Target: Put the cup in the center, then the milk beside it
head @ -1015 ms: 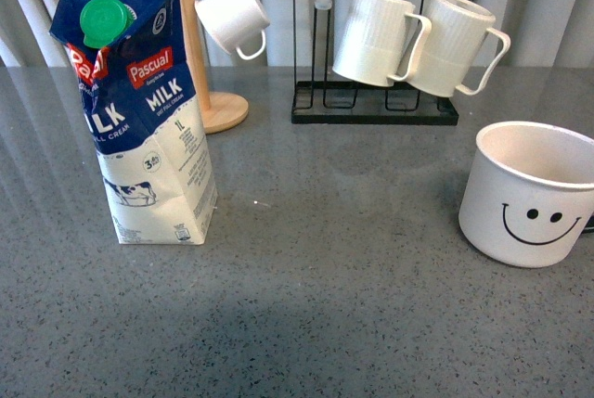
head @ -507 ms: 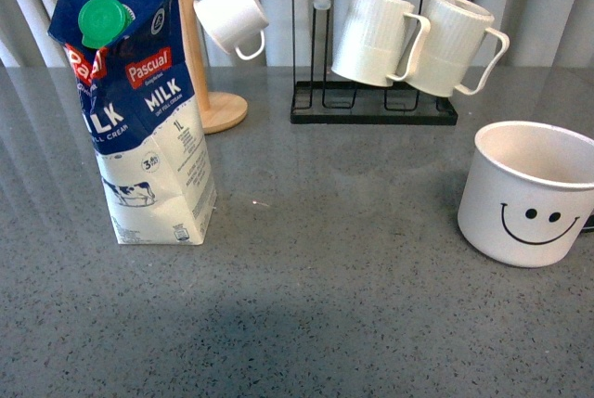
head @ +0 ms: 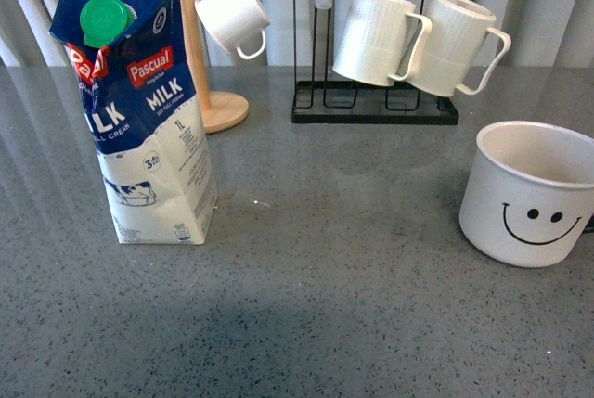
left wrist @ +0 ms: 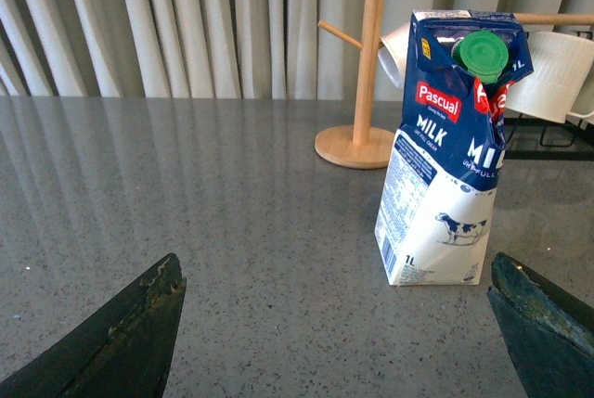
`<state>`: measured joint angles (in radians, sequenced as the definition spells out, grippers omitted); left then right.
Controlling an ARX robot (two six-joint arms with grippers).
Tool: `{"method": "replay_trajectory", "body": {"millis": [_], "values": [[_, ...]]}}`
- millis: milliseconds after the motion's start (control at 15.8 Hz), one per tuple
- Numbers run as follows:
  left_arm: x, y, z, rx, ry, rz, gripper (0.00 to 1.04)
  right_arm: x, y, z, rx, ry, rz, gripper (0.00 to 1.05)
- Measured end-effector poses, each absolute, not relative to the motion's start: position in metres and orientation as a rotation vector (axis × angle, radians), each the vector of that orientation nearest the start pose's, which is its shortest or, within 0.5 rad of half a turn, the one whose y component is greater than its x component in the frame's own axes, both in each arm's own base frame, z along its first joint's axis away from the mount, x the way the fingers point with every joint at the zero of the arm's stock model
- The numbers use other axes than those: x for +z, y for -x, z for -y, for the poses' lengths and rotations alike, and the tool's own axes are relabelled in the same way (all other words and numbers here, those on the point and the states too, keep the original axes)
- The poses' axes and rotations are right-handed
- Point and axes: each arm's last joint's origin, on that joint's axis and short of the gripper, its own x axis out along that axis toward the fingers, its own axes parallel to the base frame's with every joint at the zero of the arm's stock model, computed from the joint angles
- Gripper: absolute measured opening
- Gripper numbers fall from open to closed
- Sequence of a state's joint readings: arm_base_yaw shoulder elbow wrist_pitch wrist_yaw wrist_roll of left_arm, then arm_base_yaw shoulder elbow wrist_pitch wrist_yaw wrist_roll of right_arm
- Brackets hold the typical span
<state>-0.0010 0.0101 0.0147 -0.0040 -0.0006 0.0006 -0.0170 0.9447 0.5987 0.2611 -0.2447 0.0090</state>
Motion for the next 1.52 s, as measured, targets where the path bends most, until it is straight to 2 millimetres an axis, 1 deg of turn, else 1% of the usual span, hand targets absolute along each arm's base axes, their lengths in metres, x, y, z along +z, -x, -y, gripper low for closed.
{"method": "replay_trajectory", "body": {"millis": [127,254,381,507,634,698,825,951,1015,1078,1522], "values": [[0.167,-0.097,0.0,0.0,-0.001,0.001,0.98,0.282,-0.248,-0.006,0.277,-0.012,-0.236,0.98],[0.167,-0.097,0.0,-0.001,-0.001,0.001,0.98,0.277,-0.281,-0.007,0.292,-0.011,-0.379,0.98],[0.167,-0.097,0.0,-0.001,-0.001,0.001,0.98,0.268,-0.303,-0.009,0.294,-0.002,-0.475,0.98],[0.167,-0.097,0.0,-0.001,-0.001,0.001,0.98,0.253,-0.327,-0.013,0.335,0.02,-0.608,0.98],[0.167,-0.097,0.0,-0.001,-0.001,0.001,0.98,0.237,-0.338,-0.016,0.373,0.053,-0.698,0.98],[0.167,-0.097,0.0,-0.001,-0.001,0.001,0.98,0.229,-0.341,-0.018,0.395,0.07,-0.734,0.98],[0.167,-0.097,0.0,-0.001,-0.001,0.001,0.98,0.224,-0.343,-0.019,0.412,0.086,-0.749,0.98],[0.167,-0.097,0.0,-0.001,-0.001,0.001,0.98,0.22,-0.351,-0.019,0.424,0.098,-0.753,0.98],[0.167,-0.097,0.0,-0.001,-0.001,0.001,0.98,0.213,-0.357,-0.022,0.439,0.11,-0.776,0.98],[0.167,-0.097,0.0,-0.001,-0.001,0.001,0.98,0.208,-0.358,-0.021,0.446,0.123,-0.787,0.85],[0.167,-0.097,0.0,-0.001,-0.001,0.001,0.98,0.207,-0.358,-0.016,0.447,0.145,-0.786,0.15]]}}
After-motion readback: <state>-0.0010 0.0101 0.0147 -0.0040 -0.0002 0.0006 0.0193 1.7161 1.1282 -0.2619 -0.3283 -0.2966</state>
